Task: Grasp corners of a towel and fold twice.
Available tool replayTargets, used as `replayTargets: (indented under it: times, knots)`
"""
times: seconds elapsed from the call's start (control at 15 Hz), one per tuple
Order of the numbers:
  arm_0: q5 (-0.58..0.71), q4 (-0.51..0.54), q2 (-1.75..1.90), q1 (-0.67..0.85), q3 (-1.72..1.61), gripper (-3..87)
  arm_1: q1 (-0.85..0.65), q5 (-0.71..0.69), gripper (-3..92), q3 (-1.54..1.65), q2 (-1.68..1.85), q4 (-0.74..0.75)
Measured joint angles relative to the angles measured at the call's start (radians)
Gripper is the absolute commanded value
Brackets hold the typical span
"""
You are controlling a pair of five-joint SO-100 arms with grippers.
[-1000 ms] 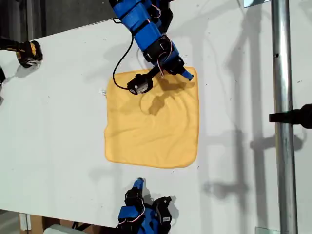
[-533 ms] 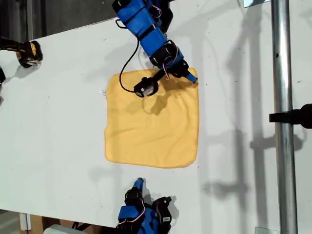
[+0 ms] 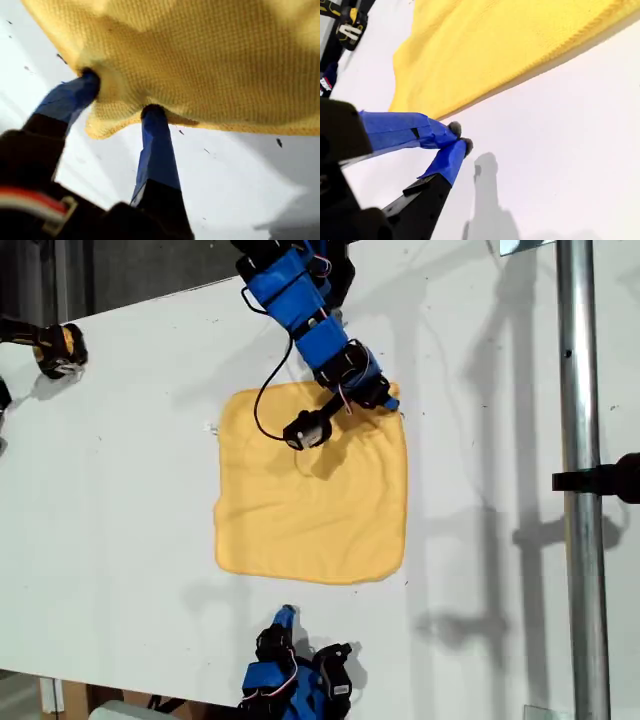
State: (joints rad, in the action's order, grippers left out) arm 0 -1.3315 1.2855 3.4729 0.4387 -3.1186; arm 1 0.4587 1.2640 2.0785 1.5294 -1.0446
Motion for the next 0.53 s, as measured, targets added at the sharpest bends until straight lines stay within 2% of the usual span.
replayTargets:
  times: [0.27, 0.53]
  knots:
    - [-0.009, 0.000, 0.000, 0.000, 0.000, -0.7, -0.003, -0.017, -0.1, -0.002, 0.003, 0.026]
    - [-0.040, -0.006, -0.003, -0.023, 0.028, -0.9, -0.005, -0.038, -0.1, -0.002, 0.005, 0.041]
